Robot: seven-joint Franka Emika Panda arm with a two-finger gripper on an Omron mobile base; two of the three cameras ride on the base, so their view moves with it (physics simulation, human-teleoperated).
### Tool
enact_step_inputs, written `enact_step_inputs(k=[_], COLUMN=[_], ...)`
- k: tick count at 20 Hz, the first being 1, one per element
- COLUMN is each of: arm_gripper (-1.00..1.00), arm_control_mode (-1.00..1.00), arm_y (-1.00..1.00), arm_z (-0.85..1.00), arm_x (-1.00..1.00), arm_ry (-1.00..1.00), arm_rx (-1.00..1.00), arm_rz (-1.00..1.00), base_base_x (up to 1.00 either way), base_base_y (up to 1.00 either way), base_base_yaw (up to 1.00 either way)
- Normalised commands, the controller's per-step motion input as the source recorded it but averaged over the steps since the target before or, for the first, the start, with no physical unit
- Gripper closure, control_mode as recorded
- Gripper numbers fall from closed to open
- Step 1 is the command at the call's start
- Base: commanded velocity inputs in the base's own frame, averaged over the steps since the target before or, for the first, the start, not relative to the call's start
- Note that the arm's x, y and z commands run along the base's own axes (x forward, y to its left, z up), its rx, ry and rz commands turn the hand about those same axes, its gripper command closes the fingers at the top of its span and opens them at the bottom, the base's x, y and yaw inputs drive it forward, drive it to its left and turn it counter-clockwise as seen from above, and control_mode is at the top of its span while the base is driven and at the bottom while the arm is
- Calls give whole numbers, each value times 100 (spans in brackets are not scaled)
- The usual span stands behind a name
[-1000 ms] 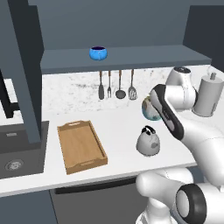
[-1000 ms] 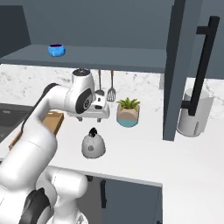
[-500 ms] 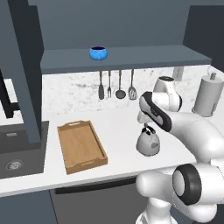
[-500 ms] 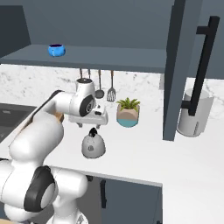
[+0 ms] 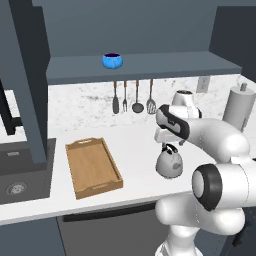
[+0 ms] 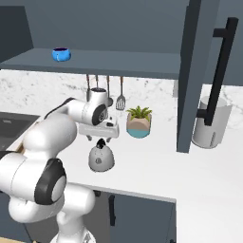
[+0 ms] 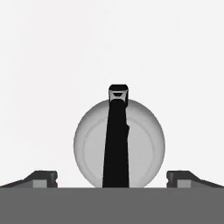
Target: Pick the kettle from the counter and place it on the tray. Then pick the mug from the cabinet and place it on the tray. Then close the cabinet doors.
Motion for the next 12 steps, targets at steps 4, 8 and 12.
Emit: enact_step_inputs(k=[4, 8, 12], arm_gripper=[-100, -100, -100], arm_control_mode=[-100, -100, -100], arm_y=[0, 0, 0], arm_z=[-36, -31, -8], arm_x=[0, 0, 0], arm_ry=[0, 0, 0], arm_rx=[0, 0, 0], arm_rz=[1, 0, 0], base_base_x=[0, 0, 0], base_base_y=[0, 0, 0], base_base_yaw=[0, 0, 0])
